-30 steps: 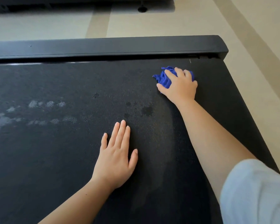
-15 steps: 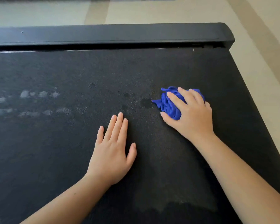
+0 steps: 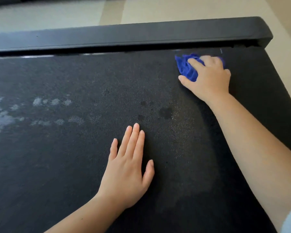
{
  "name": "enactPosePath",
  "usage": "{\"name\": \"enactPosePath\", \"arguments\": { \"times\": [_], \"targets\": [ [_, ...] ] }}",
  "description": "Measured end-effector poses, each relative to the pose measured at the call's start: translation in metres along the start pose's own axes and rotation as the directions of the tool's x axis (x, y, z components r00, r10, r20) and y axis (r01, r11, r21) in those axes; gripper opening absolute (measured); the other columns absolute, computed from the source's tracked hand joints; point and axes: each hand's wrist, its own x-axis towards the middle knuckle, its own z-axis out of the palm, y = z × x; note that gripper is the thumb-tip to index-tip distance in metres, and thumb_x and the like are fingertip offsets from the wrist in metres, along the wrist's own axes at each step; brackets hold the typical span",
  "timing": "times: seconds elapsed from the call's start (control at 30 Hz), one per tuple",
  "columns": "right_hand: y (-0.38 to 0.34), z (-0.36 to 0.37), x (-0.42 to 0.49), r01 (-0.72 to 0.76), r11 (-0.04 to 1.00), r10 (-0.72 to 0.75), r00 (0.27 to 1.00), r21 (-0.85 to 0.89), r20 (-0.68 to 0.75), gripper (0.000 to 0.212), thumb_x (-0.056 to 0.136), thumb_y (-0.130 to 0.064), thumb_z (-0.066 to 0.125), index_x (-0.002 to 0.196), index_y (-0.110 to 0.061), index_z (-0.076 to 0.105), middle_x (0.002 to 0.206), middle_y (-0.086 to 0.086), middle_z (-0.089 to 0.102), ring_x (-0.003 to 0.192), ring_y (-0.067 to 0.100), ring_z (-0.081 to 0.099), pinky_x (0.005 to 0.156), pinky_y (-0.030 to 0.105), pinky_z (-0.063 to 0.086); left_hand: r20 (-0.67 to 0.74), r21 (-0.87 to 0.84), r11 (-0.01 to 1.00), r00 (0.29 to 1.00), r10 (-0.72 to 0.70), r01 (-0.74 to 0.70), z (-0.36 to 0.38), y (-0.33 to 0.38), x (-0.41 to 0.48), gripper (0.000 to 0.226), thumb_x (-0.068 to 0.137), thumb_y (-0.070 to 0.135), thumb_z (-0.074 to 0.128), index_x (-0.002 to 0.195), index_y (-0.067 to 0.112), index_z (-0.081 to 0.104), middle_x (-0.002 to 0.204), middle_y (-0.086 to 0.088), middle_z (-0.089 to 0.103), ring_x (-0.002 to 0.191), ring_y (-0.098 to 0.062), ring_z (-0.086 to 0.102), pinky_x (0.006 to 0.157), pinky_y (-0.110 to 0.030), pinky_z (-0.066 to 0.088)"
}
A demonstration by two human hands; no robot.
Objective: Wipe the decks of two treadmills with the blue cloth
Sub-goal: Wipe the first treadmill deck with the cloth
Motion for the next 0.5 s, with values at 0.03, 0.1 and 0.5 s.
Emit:
{"name": "enactPosePath", "arguments": {
  "times": [0.03, 0.1, 0.5],
  "targets": [
    [0.002, -0.004, -0.029, 0.042, 0.999, -0.042, 0.999, 0.011, -0.028, 0.062, 0.082, -0.062, 0.05, 0.132, -0.025, 0.049, 0.136, 0.006, 0.045, 0.127, 0.029, 0.036, 0.088, 0.049, 0.039, -0.002, 0.003, 1.0, 1.0, 0.001, -0.001, 0.0, 0.0, 0.0, 0.065, 0.089, 0.042, 0.03, 0.143, 0.006, 0.028, 0.153, -0.008, 0.02, 0.141, -0.02, 0.011, 0.108, -0.043, 0.011],
    [0.004, -0.014, -0.092, 0.13, 0.991, -0.127, 0.985, 0.027, -0.114, 0.062, 0.078, -0.063, 0.048, 0.123, -0.021, 0.059, 0.129, 0.008, 0.053, 0.122, 0.032, 0.045, 0.08, 0.049, 0.044, 0.003, 0.008, 1.0, 1.0, 0.003, -0.003, -0.001, 0.001, 0.001, 0.065, 0.089, 0.042, 0.03, 0.142, 0.005, 0.029, 0.152, -0.008, 0.021, 0.141, -0.021, 0.012, 0.108, -0.042, 0.011],
    [-0.01, 0.005, -0.023, 0.099, 0.995, -0.098, 0.994, 0.031, -0.04, 0.064, 0.08, -0.065, 0.049, 0.134, -0.029, 0.048, 0.146, 0.002, 0.039, 0.134, 0.03, 0.031, 0.096, 0.052, 0.034, -0.005, 0.015, 1.0, 1.0, 0.007, -0.007, 0.0, 0.0, 0.001, 0.065, 0.088, 0.042, 0.031, 0.142, 0.005, 0.031, 0.152, -0.008, 0.022, 0.141, -0.021, 0.014, 0.107, -0.044, 0.014]
  ]
}}
